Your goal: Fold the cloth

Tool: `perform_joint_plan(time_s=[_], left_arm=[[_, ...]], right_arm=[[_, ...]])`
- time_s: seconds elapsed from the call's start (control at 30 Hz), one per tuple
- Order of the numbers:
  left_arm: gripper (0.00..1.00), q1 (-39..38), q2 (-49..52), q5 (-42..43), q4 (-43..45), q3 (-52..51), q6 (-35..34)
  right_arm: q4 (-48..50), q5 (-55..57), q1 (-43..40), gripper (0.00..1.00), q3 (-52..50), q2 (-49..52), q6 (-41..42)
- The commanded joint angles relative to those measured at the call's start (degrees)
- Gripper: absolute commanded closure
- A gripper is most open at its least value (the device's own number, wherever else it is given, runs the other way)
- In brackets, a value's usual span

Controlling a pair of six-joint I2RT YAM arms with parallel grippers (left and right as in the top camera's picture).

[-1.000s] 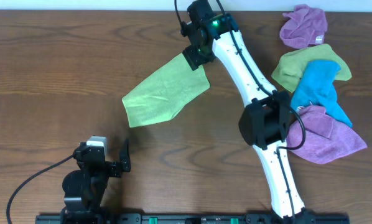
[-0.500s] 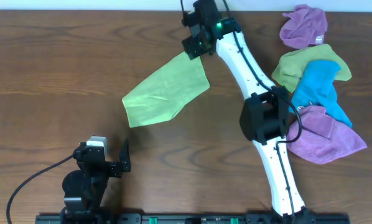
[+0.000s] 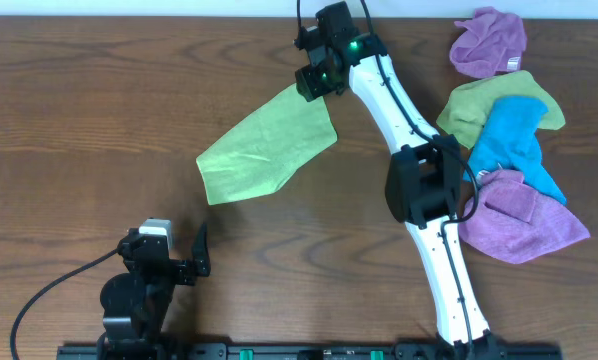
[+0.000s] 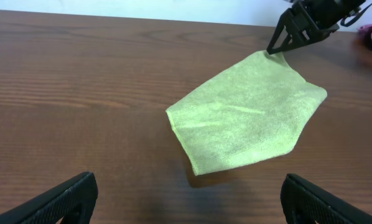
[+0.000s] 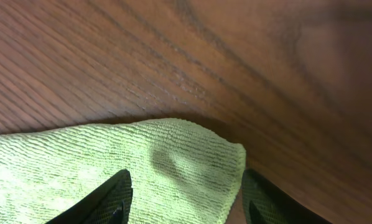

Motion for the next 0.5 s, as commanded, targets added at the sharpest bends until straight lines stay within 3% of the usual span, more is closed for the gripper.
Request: perform_joint_plan(time_s=[0.0, 0.3, 0.37, 0.47], left_arm=[[0.05, -0.15, -0.33, 0.20, -0.22, -1.22, 0.98], [0.05, -0.15, -0.33, 0.20, -0.20, -1.22, 0.96], [0.05, -0.15, -0.33, 0.20, -0.20, -1.22, 0.98], [0.05, -0.15, -0.33, 0.20, -0.20, -1.22, 0.98]], right_arm=[[0.02, -1.55, -0.55, 0.43, 0.22, 1.29, 1.27], [-0.63, -1.16, -0.81, 0.48, 0.22, 2.03, 1.62], [-0.66, 0.68, -0.81, 0.39, 0.22, 2.03, 1.64], [-0.68, 2.05, -1.07, 0.37, 0.22, 2.03, 1.68]])
